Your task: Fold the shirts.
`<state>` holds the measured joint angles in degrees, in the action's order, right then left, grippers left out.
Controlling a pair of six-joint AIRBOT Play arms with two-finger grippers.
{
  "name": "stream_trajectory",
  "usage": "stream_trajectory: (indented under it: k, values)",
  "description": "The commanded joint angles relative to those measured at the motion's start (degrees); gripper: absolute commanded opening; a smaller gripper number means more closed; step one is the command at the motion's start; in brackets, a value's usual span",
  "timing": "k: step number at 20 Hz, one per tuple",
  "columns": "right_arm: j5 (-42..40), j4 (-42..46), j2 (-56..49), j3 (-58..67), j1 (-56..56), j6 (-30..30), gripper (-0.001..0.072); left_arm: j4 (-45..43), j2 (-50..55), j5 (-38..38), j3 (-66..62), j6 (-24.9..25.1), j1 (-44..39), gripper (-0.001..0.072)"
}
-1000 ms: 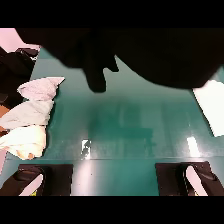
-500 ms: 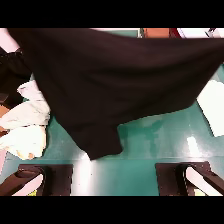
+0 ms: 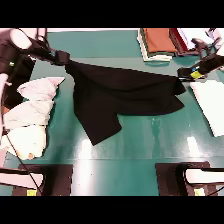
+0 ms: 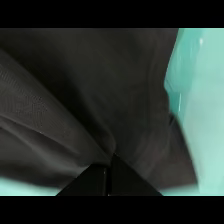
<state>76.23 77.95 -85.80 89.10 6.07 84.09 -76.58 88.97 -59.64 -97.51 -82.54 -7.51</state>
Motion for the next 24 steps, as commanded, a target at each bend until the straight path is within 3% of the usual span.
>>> stream_trajectory:
  k: [1, 2, 3, 6, 7, 9, 12, 16, 21, 24]
  values:
    - [-4.96, -0.52, -7.78, 5.44, -0.26, 1.6, 0.0042, -1.18, 3.98, 5.25, 0.11, -1.84, 0.07, 0.0034]
    - [-4.63, -0.55, -9.18, 8.5, -0.24, 1.62, 0.0331, -2.03, 3.98, 4.96, -0.57, -2.99, 0.07, 0.0289]
    - [-3.52, -0.48, -10.03, 11.23, -0.11, 2.05, 0.0516, -3.54, 3.93, 3.15, -1.75, -4.74, 0.2, 0.0602]
    - [2.19, -2.1, -8.17, 13.27, 1.66, -0.39, 0.0492, -3.63, 2.38, -9.33, -3.87, -5.53, 2.8, 0.0615]
    - [3.3, -5.11, -6.27, 11.04, 2.4, -2.45, 0.0431, -3.63, 1.25, -12.22, -2.56, -5.53, 3.87, 0.0615]
    - [4.72, -12.33, -1.33, 3.87, 4.33, -5.38, 0.043, -3.45, -2.49, -14.05, 4.35, -5.62, 5.49, 0.0615]
    - [3.48, -20.74, 6.56, -8.46, 6.05, -8.22, 0.043, -0.85, -9.66, -9.53, 21.11, -5.79, 5.84, 0.0616]
    - [0.57, -22.95, 14.34, -18.78, 4.87, -9.01, 0.043, 8.35, -14.23, -0.79, 39.89, -5.77, 5.84, 0.0617]
    - [-2.64, -22.95, 18.99, -22.93, 1.97, -9.14, 0.043, 20.65, -14.21, 7.76, 49.62, -1.22, 5.81, 0.0616]
    - [-3.76, -22.95, 19.85, -22.91, 0.55, -9.14, 0.043, 23.1, -14.1, 10.32, 50.77, 0.09, 4.85, 0.0615]
